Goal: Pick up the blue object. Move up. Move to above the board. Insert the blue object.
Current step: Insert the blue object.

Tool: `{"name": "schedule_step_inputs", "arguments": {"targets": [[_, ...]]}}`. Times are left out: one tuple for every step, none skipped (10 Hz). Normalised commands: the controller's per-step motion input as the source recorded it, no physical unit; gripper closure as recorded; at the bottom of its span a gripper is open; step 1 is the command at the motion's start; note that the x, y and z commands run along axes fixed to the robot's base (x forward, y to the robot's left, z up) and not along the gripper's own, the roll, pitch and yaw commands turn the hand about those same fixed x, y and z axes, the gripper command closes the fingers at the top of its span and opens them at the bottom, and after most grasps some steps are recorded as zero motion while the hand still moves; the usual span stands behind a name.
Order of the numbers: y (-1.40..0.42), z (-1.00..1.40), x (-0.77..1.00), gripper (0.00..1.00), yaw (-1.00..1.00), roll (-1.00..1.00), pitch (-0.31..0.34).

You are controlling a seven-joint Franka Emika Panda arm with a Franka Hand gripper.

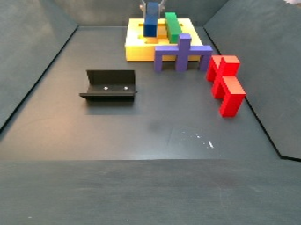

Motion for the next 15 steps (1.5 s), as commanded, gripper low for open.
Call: {"name": "schedule_step_inputs", "arguments": {"targets": [[-0.22,-0.10,0.10,1.00,0.07,0.21,0.001],[-0.22,-0.19,0.09,1.00,0.09,0.29,0.016],[-0.12,-0.25,0.00,1.00,0.09,0.25,0.000],[-0.07,-0.29,0.00,1.00,0.09,0.18,0.000],[0.00,-0.31,0.00,1.00,0.14,0.09,-0.033],[0.00,-0.20,0.03,1.00,0.22,0.02,-0.007],[0.00,-0.15,0.08,1.00,0.19,0.00,0.000],[-0.01,-0.13,0.12,1.00,0.15,0.02,0.000],[-0.01,-0.16,0.15,1.00,0.14,0.04,0.000],[0.00,-0.20,0.16,1.00,0.06,0.06,0.000],[0.00,-0.26,0.22,1.00,0.01,0.08,0.001],[0.00,-0.29,0.16,1.00,0.00,0.10,0.000],[0.00,-0.33,0.01,1.00,0.00,0.10,0.000],[-0.01,-0.32,0.00,1.00,0.00,0.09,0.000],[-0.04,-0.32,0.02,1.00,0.00,0.05,0.000]]}}
